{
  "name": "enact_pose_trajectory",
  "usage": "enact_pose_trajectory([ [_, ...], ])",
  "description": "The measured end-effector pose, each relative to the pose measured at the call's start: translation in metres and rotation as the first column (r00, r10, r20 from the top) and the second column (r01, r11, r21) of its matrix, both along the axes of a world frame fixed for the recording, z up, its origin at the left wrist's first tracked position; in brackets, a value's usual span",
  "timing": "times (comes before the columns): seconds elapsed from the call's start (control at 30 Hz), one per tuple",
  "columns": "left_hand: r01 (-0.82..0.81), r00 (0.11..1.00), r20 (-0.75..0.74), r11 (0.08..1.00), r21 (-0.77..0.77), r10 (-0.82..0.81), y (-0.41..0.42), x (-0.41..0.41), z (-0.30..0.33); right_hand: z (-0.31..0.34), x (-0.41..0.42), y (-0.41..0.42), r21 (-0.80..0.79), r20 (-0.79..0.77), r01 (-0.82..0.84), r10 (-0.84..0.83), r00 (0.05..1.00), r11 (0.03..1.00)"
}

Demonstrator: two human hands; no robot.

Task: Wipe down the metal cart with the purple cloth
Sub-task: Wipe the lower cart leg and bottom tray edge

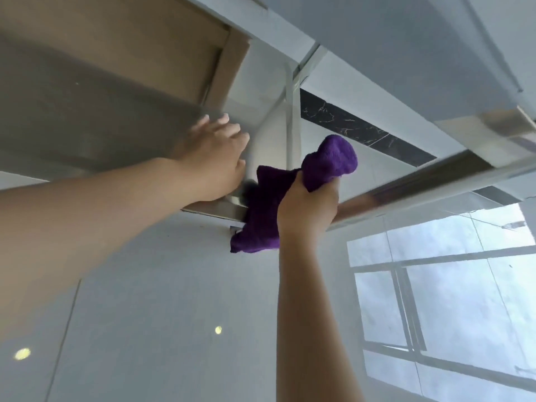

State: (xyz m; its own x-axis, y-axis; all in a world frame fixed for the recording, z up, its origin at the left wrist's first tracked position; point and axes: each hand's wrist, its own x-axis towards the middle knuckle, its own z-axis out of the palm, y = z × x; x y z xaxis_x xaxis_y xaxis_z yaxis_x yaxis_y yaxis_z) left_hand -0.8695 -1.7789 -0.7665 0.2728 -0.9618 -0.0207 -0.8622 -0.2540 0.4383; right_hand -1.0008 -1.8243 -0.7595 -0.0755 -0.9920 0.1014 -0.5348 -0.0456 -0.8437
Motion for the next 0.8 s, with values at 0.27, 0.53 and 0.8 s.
enact_pose_trajectory([
  [0.27, -0.074, 0.997, 0.031, 0.996, 0.049, 0.072, 0.001, -0.001, -0.028, -0.015, 0.017, -0.024, 0.217, -0.654, -0.079, 0.205, 0.729, 0.973],
  [0.53, -0.078, 0.994, 0.084, 0.994, 0.075, 0.071, -0.009, -0.001, -0.031, -0.015, 0.038, -0.070, 0.216, -0.731, -0.101, 0.230, 0.643, 0.971],
  [0.8, -0.105, 0.988, 0.116, 0.993, 0.057, 0.098, -0.018, -0.005, -0.035, -0.018, 0.069, -0.135, 0.153, -0.755, -0.238, 0.269, 0.598, 0.959],
])
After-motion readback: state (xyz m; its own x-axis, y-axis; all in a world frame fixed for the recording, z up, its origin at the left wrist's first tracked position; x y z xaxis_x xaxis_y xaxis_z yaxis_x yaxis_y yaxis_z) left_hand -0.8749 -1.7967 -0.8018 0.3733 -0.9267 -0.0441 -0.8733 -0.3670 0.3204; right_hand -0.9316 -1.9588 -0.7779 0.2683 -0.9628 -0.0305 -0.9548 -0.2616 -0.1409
